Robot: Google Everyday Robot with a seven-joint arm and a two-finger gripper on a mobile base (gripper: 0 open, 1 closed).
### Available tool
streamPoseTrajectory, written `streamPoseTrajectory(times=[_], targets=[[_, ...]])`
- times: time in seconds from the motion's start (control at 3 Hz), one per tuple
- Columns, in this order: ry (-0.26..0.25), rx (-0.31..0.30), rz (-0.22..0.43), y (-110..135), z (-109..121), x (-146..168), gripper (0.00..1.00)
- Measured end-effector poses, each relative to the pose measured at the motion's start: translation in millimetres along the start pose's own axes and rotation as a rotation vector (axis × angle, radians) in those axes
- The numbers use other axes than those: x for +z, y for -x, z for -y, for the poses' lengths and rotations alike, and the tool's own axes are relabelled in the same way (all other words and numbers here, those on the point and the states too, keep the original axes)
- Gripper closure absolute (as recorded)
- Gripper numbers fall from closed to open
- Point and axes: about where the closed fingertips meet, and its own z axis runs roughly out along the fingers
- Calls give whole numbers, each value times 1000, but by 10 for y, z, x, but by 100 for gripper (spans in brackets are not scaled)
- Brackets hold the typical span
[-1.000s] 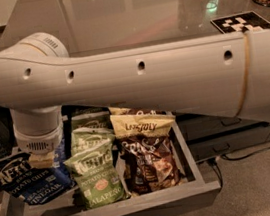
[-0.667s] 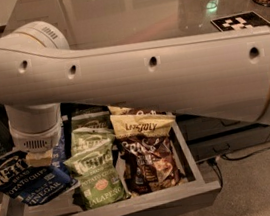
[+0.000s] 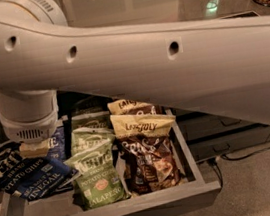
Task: Pick blue chip bag from top drawer and place on counter
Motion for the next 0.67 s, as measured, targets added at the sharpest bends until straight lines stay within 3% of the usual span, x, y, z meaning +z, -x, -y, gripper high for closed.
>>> streamPoseTrajectory(times=[0.33,0.67], targets=[[-26,-40,-4,83,32,-277,100],[-26,-40,-4,83,32,-277,100]])
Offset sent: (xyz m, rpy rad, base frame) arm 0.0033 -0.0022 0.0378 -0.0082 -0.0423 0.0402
